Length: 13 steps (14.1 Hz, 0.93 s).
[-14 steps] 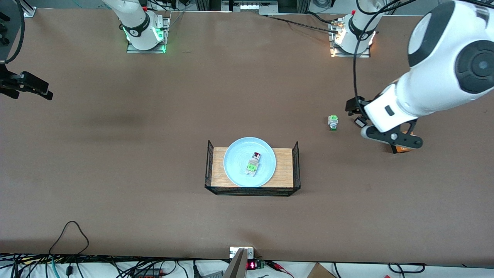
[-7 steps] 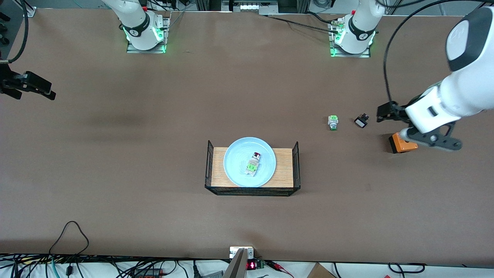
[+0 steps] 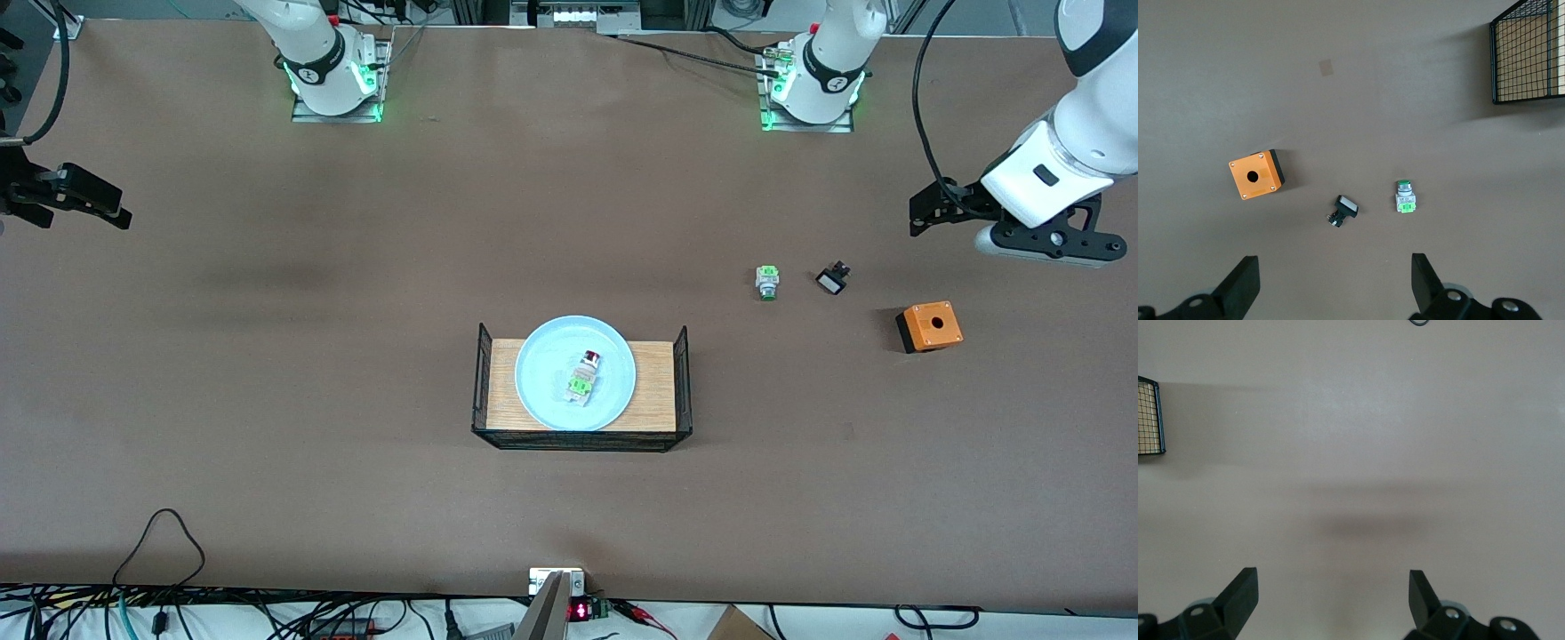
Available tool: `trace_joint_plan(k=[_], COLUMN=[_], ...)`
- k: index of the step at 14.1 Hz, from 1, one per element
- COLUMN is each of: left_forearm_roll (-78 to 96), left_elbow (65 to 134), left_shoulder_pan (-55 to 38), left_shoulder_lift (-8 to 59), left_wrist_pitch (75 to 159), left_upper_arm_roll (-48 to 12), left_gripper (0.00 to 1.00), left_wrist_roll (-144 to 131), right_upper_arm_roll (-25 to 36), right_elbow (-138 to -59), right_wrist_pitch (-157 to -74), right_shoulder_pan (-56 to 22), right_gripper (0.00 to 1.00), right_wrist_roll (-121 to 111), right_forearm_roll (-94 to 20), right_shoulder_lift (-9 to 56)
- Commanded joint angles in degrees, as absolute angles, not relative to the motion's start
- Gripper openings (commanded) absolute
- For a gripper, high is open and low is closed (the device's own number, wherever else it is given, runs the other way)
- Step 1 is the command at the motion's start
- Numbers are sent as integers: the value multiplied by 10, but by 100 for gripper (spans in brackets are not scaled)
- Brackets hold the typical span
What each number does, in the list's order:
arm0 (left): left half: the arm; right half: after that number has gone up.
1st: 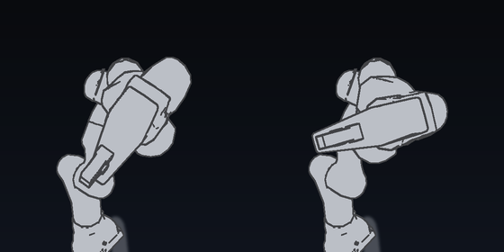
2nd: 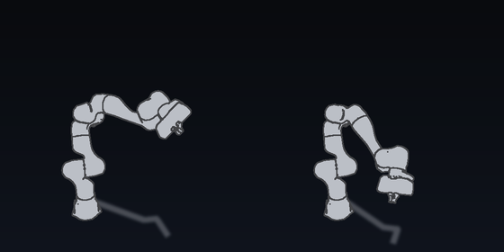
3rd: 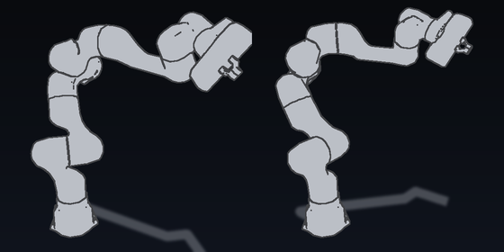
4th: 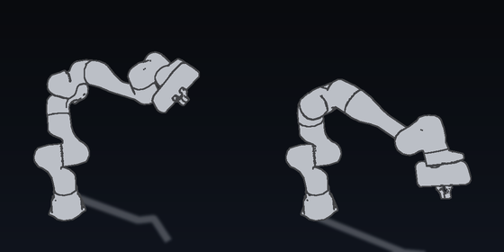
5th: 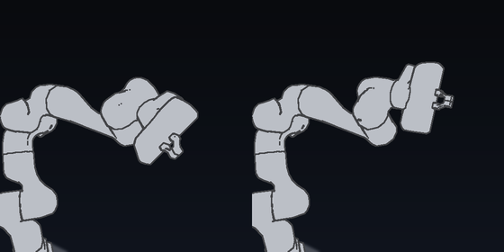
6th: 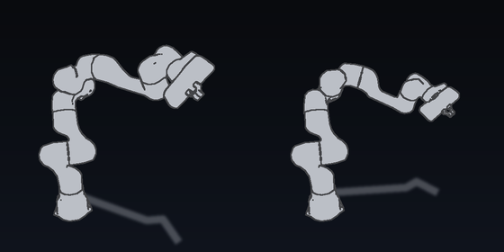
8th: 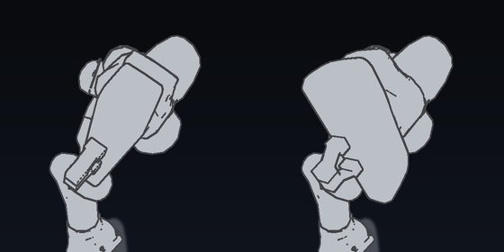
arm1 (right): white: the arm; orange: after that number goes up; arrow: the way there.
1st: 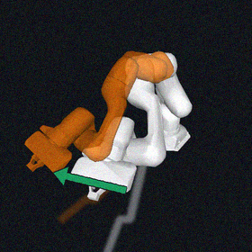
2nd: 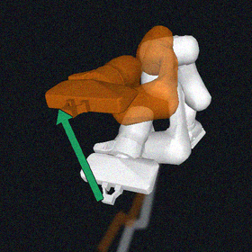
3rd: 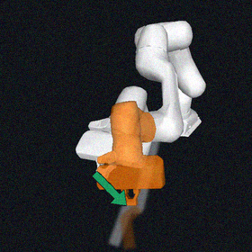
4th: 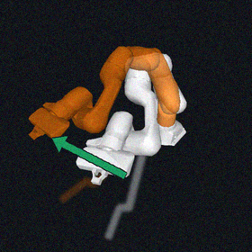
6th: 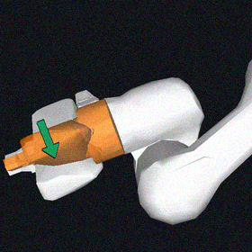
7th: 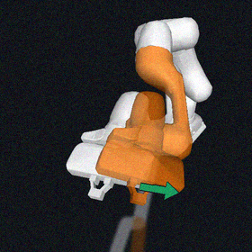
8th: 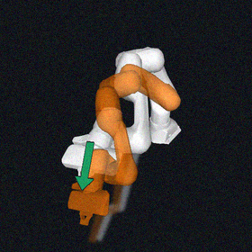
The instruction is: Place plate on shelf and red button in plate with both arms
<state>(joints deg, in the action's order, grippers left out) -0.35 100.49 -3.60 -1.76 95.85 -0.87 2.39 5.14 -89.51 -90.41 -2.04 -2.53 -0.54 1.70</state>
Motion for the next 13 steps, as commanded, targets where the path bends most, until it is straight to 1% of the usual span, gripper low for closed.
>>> trace_joint_plan(k=[1, 13], left_forearm_roll=[-18, -14], left_elbow=[1002, 988], left_shoulder_pan=[-46, -42], left_shoulder_lift=[-25, -16], left_wrist_pitch=[960, 947], left_upper_arm_roll=[-6, -7], left_gripper=[100, 100], left_wrist_roll=[23, 18], right_upper_arm_roll=[51, 53], right_elbow=[-890, -890], right_wrist_pitch=[-892, -894], right_shoulder_pan=[-24, -25], right_gripper=[100, 100], right_wrist_roll=[-22, -22], right_forearm_roll=[3, 3], right_shoulder_lift=[11, 11])
